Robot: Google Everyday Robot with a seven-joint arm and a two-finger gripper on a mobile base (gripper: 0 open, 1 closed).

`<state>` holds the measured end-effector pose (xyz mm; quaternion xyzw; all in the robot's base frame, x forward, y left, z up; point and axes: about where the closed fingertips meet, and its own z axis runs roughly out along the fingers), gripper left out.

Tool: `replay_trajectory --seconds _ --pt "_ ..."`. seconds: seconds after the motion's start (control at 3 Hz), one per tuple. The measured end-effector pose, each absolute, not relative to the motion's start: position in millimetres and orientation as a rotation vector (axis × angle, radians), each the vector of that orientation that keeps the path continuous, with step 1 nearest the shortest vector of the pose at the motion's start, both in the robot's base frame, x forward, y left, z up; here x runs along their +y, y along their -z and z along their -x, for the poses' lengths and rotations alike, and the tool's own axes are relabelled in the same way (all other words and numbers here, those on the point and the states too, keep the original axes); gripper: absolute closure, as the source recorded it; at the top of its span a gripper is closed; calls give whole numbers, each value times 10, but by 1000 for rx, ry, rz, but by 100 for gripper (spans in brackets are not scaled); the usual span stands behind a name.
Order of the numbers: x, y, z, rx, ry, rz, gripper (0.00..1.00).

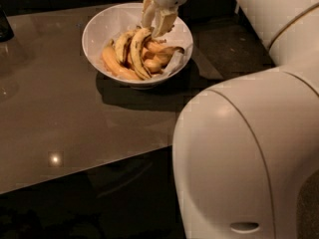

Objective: Pick banana from white bowl

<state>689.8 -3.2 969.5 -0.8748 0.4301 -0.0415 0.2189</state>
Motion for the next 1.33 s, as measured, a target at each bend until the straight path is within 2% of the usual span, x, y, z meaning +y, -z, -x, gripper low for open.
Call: replay_trajectory --seconds 1.33 --pt "123 -10300 -6556 1024 251 2394 100"
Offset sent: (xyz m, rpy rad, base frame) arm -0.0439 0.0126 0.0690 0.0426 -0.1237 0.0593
